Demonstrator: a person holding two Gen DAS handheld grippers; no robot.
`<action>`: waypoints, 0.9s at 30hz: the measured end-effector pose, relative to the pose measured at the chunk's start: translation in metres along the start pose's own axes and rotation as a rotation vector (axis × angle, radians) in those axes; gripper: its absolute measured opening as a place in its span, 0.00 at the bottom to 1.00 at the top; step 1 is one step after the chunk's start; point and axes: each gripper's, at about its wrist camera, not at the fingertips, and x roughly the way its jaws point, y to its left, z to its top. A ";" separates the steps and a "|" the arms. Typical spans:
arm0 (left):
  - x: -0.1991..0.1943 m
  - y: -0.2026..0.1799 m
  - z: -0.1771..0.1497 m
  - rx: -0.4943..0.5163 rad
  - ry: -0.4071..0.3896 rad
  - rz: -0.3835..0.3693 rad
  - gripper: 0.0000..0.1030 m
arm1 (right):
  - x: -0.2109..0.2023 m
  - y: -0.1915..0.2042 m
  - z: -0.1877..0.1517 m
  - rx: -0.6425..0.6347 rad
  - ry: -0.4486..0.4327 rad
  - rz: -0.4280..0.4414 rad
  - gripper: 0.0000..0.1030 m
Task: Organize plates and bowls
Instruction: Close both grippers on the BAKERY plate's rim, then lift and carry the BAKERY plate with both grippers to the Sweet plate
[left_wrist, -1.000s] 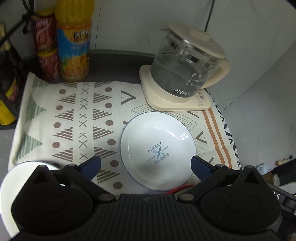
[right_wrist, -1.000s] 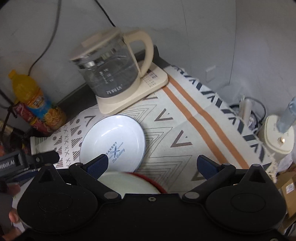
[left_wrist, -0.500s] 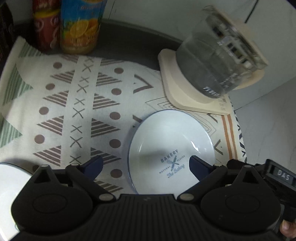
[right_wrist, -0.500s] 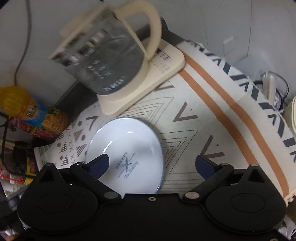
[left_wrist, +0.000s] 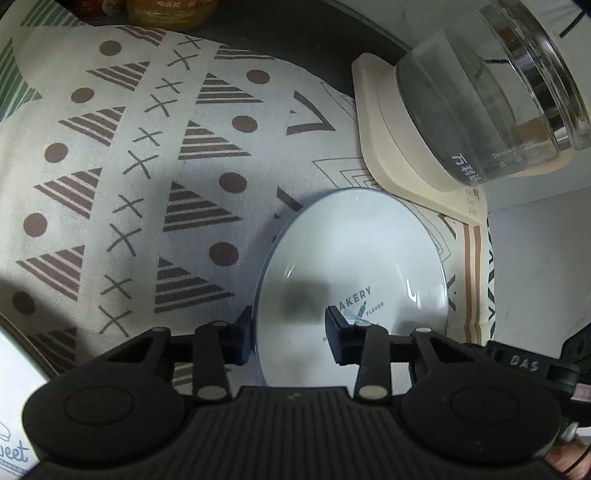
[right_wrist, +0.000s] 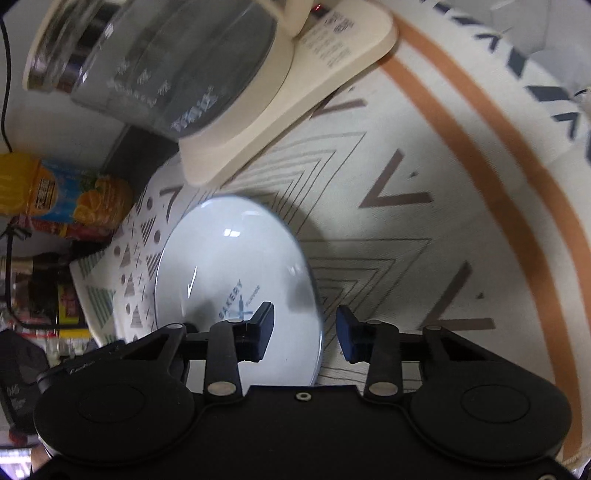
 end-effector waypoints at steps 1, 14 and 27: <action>0.000 0.001 0.000 -0.003 -0.001 -0.003 0.37 | 0.002 0.000 0.001 -0.007 0.009 0.002 0.37; -0.008 0.024 0.002 -0.060 -0.027 -0.024 0.09 | 0.007 0.002 0.004 -0.098 0.007 -0.016 0.12; -0.042 0.016 0.007 -0.007 -0.124 -0.082 0.09 | -0.018 0.026 0.000 -0.199 -0.078 -0.004 0.12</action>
